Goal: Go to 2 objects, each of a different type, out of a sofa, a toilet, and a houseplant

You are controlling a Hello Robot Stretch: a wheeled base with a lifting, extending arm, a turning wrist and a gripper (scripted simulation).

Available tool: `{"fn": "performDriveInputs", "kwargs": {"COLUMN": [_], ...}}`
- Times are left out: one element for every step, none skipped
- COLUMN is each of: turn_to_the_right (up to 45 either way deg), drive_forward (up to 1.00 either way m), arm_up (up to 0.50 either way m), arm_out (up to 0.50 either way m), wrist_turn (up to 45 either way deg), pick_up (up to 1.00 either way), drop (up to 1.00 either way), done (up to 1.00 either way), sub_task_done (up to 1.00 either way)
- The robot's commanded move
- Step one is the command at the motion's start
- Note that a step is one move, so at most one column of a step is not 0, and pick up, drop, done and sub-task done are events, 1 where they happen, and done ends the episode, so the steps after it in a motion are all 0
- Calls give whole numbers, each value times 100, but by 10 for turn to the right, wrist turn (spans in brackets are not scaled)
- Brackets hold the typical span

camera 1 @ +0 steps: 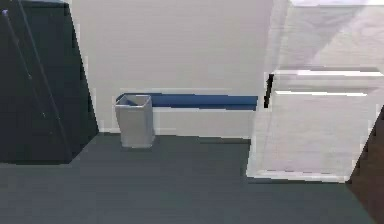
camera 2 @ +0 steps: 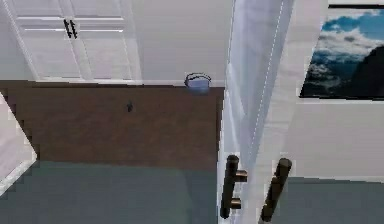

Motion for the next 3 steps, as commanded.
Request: {"fn": "performDriveInputs", "kwargs": {"turn_to_the_right": [450,0,450], "drive_forward": [0,35,0], "arm_up": [0,0,0], "arm_out": [0,0,0], "wrist_turn": [0,0,0], "pick_up": [0,0,0], "drop": [0,0,0], "done": [0,0,0], "sub_task_done": [0,0,0]}}
